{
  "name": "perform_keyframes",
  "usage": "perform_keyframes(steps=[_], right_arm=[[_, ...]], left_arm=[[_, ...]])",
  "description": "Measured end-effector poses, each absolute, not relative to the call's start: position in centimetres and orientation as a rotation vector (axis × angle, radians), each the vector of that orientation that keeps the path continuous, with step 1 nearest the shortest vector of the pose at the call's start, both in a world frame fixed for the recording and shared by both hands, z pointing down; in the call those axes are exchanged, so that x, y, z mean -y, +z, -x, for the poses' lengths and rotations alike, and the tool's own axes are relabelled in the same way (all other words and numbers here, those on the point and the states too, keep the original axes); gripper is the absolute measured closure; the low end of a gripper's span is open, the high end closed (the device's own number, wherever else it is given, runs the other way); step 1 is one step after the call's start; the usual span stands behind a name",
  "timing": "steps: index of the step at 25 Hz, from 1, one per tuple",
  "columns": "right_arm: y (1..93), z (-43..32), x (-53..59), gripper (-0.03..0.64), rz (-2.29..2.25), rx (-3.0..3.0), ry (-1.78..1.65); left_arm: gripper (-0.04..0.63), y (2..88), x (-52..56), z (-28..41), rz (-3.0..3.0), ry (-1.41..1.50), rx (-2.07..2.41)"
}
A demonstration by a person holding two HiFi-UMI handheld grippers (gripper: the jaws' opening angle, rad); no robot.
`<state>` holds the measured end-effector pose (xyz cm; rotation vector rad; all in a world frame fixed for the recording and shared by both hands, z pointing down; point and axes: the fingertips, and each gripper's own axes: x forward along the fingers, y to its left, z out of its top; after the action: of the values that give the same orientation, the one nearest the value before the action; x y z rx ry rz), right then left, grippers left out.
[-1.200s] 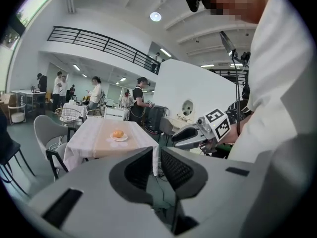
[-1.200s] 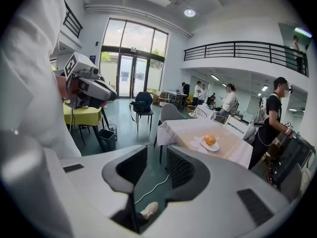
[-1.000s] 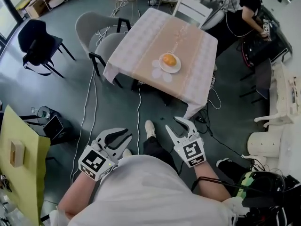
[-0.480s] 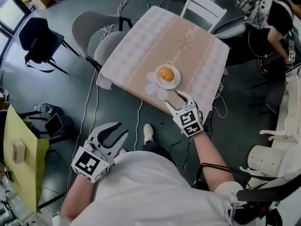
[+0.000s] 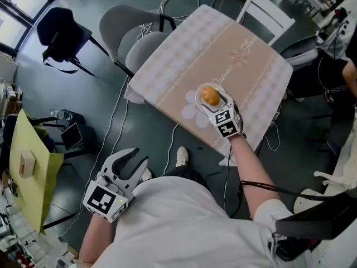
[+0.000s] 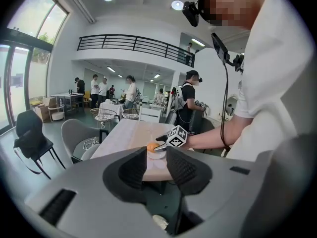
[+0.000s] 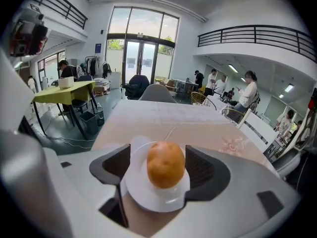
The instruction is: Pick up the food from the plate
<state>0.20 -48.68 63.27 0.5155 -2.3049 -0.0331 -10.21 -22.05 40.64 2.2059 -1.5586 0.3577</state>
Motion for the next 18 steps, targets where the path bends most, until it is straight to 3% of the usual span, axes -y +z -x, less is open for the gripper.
perform_keyframes(steps=[18], right_arm=[[67.1, 0.1, 51.0, 0.265, -0.532, 2.228, 0.026]], left_arm=[[0.477, 40.5, 21.2, 13.6, -2.159, 0.408, 1.681]])
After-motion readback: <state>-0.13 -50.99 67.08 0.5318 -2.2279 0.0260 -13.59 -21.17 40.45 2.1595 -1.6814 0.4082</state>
